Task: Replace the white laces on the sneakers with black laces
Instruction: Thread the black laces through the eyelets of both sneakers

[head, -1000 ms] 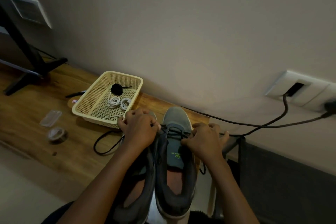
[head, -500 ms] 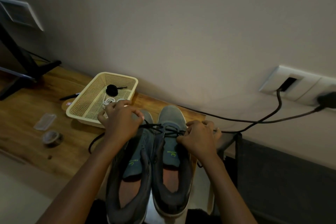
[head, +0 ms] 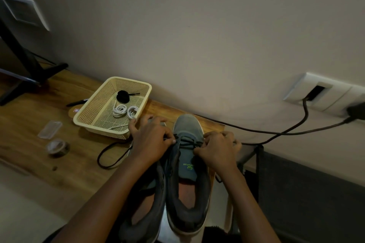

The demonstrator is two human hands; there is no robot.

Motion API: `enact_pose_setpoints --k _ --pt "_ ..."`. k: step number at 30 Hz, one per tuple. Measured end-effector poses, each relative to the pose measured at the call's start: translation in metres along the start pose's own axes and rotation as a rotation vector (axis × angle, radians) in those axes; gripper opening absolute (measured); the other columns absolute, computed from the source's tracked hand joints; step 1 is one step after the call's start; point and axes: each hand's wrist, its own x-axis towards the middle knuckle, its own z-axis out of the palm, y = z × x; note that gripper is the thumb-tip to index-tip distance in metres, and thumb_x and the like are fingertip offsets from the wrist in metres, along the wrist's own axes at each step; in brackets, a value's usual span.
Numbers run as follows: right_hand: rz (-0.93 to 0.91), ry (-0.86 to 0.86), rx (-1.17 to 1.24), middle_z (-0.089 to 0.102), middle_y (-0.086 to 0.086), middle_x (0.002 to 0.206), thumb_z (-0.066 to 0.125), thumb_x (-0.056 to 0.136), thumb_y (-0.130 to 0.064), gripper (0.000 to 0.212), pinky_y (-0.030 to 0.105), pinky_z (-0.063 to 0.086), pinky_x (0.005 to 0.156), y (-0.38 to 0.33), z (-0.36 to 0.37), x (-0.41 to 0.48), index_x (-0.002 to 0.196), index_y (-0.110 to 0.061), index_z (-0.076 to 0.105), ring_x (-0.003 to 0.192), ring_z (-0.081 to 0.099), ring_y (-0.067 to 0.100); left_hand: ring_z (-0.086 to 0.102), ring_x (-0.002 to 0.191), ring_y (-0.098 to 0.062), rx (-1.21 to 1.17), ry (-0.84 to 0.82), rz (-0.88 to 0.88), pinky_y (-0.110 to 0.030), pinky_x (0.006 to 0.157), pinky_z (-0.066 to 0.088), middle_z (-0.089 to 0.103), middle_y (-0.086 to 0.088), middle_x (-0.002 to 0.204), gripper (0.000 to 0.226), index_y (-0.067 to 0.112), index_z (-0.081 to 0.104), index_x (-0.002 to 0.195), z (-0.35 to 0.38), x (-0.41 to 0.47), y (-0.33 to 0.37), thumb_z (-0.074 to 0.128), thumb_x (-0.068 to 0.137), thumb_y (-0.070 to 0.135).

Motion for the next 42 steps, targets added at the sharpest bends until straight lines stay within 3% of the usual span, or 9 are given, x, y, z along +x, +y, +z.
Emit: enact_pose_setpoints --k 6,12,15,18,21,29,36,40,42 --pt "0.008 0.01 -0.014 0.062 -0.004 0.113 0.069 0.076 -0.038 0.024 0.043 0.017 0.106 0.002 0.0 0.001 0.088 -0.017 0.066 0.13 0.027 0.023 0.019 0.136 -0.015 -0.058 0.018 -0.154 -0.047 0.11 0.002 0.042 0.018 0.139 0.011 0.036 0.066 0.076 -0.008 0.004 -0.009 0.064 0.086 0.04" --pt "0.006 0.013 -0.032 0.061 -0.005 0.116 0.067 0.076 -0.037 0.022 0.043 0.02 0.105 0.003 0.0 0.001 0.086 -0.018 0.066 0.129 0.029 0.023 0.024 0.135 -0.025 -0.078 0.141 -0.344 -0.054 0.11 0.002 0.049 0.011 0.136 0.013 0.029 0.067 0.078 -0.018 0.008 -0.025 0.063 0.088 0.034" --pt "-0.011 0.016 -0.013 0.06 -0.002 0.116 0.066 0.077 -0.034 0.025 0.042 0.02 0.107 0.002 0.0 0.0 0.095 -0.017 0.066 0.131 0.027 0.023 0.022 0.136 -0.023 -0.044 0.164 -0.265 -0.052 0.11 0.003 0.046 0.011 0.139 0.004 0.032 0.068 0.086 -0.015 0.006 -0.023 0.065 0.086 0.034" --pt "-0.021 0.016 -0.009 0.06 -0.001 0.115 0.066 0.078 -0.034 0.029 0.04 0.019 0.105 0.0 0.0 -0.001 0.1 -0.016 0.065 0.132 0.026 0.023 0.015 0.138 -0.018 -0.037 0.112 -0.058 -0.046 0.11 0.002 0.038 0.014 0.144 0.021 0.042 0.067 0.101 -0.011 0.005 -0.013 0.069 0.081 0.037" --pt "-0.025 0.019 -0.009 0.06 -0.001 0.115 0.067 0.077 -0.035 0.029 0.039 0.02 0.103 -0.001 0.001 0.0 0.1 -0.016 0.066 0.132 0.027 0.023 0.011 0.14 -0.016 0.03 0.018 0.051 -0.049 0.112 -0.001 0.035 0.017 0.145 0.015 0.045 0.069 0.094 -0.006 0.0 -0.003 0.069 0.079 0.045" --pt "-0.007 0.02 -0.036 0.06 0.002 0.116 0.067 0.079 -0.036 0.034 0.038 0.02 0.104 -0.001 -0.004 -0.002 0.107 -0.017 0.063 0.133 0.027 0.024 0.019 0.136 -0.013 -0.04 0.017 -0.004 -0.048 0.11 0.0 0.043 0.02 0.137 0.006 0.039 0.07 0.081 -0.002 0.001 -0.004 0.065 0.083 0.043" --pt "0.0 0.016 -0.022 0.061 0.002 0.114 0.067 0.079 -0.037 0.033 0.038 0.021 0.104 -0.001 -0.004 -0.002 0.106 -0.016 0.064 0.132 0.027 0.024 0.03 0.131 -0.02 -0.196 0.272 -0.258 -0.046 0.108 0.01 0.051 0.011 0.133 0.006 0.029 0.069 0.086 -0.015 0.007 -0.022 0.065 0.087 0.033" --pt "-0.009 0.009 -0.027 0.06 0.003 0.116 0.067 0.08 -0.037 0.035 0.038 0.022 0.104 -0.001 -0.004 -0.002 0.108 -0.016 0.063 0.132 0.027 0.024 0.024 0.133 -0.015 -0.163 0.251 -0.1 -0.041 0.107 0.008 0.046 0.014 0.138 0.023 0.036 0.066 0.107 -0.009 0.005 -0.012 0.066 0.084 0.031" --pt "-0.01 0.003 -0.028 0.059 0.003 0.117 0.067 0.08 -0.037 0.036 0.038 0.022 0.104 -0.001 -0.004 -0.002 0.108 -0.015 0.063 0.132 0.027 0.024 0.019 0.136 -0.015 -0.119 0.193 -0.009 -0.043 0.109 0.005 0.041 0.016 0.141 0.022 0.041 0.067 0.101 -0.007 0.003 -0.005 0.069 0.08 0.036"
